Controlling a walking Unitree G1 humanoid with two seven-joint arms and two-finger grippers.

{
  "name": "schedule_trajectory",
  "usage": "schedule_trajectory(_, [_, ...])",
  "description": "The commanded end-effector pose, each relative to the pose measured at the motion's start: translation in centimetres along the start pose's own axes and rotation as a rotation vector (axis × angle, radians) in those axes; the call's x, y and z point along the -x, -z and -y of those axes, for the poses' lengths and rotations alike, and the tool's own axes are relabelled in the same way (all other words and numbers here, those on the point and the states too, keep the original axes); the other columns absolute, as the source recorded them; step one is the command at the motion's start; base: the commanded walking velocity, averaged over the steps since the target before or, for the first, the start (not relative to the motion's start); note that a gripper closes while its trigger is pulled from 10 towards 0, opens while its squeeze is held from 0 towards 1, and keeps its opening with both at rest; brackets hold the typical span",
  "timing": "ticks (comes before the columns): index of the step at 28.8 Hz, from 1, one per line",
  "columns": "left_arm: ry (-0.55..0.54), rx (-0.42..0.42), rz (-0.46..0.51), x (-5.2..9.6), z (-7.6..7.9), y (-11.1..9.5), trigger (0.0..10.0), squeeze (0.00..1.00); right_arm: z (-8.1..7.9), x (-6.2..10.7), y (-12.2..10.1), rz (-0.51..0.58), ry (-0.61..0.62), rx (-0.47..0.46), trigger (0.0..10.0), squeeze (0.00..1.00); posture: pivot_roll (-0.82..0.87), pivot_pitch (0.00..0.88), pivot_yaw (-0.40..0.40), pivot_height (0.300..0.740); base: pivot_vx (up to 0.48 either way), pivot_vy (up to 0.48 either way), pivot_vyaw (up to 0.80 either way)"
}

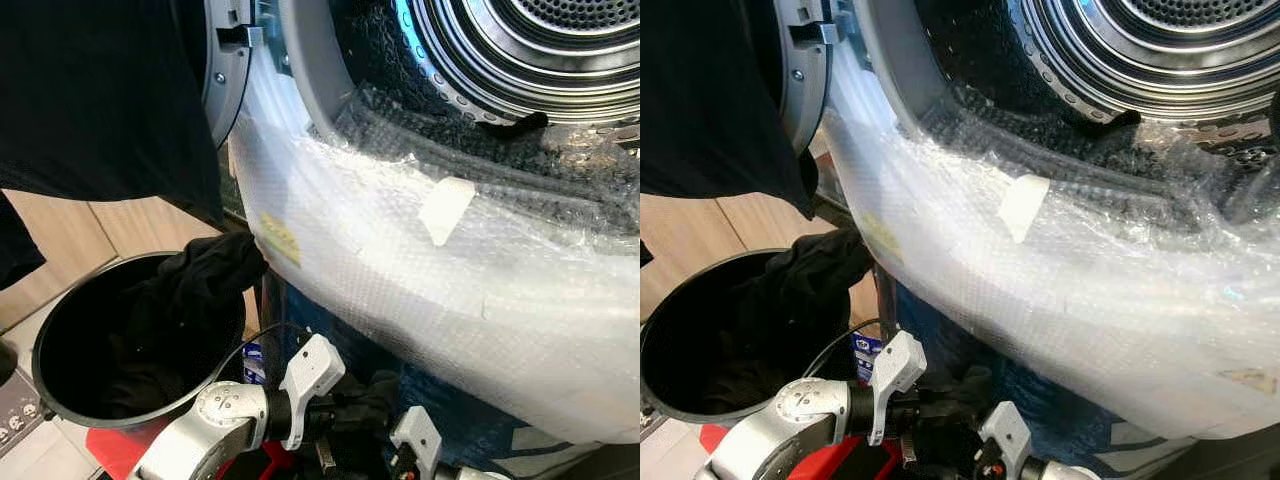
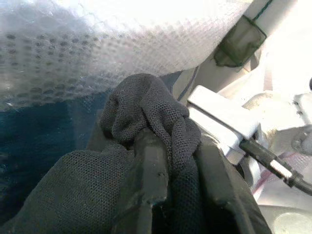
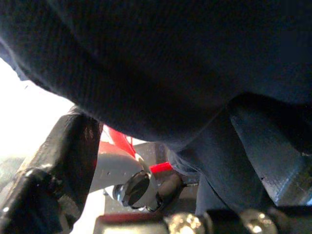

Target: Clothes washing

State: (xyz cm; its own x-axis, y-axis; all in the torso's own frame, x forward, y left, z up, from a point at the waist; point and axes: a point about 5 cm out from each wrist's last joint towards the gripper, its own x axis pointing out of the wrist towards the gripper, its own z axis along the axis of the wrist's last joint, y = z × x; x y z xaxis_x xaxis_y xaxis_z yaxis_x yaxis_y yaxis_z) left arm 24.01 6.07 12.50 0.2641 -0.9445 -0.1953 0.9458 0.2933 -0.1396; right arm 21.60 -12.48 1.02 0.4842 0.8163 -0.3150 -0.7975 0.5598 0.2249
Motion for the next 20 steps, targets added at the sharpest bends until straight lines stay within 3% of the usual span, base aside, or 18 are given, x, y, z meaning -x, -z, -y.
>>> schedule_trajectory(1, [-0.004,-0.052,0.060,-0.3,0.0,-1.6,0.0,0.00,-0.2,-0.1,-0.1,0.026,-0.003,-0.044,10.0,0.00,0.06,0.100,-0.044,0.740,0.000,0.000,0.00])
schedule_trajectory(5, [-0.027,-0.055,0.074,-0.6,-0.1,-2.0,0.0,0.00,-0.4,-0.2,-0.4,0.069,0.003,-0.097,10.0,0.00,0.06,0.117,-0.048,0.740,0.000,0.000,0.00])
schedule_trajectory(13, [-0.035,-0.065,0.095,-0.9,-0.1,-2.8,0.0,0.00,0.9,-0.4,-1.4,0.164,0.137,-0.170,10.0,0.00,0.05,0.138,-0.049,0.740,0.000,0.000,0.00])
schedule_trajectory(17, [-0.055,-0.068,0.096,-1.0,-0.4,-2.9,0.0,0.00,0.8,-0.6,-1.7,0.163,0.140,-0.178,10.0,0.00,0.06,0.145,-0.047,0.740,0.000,0.000,0.00])
schedule_trajectory(20, [-0.087,-0.067,0.114,-1.3,-0.7,-3.4,0.0,0.00,0.8,-1.1,-2.0,0.194,0.164,-0.283,10.0,0.00,0.06,0.149,-0.048,0.740,0.000,0.000,0.00])
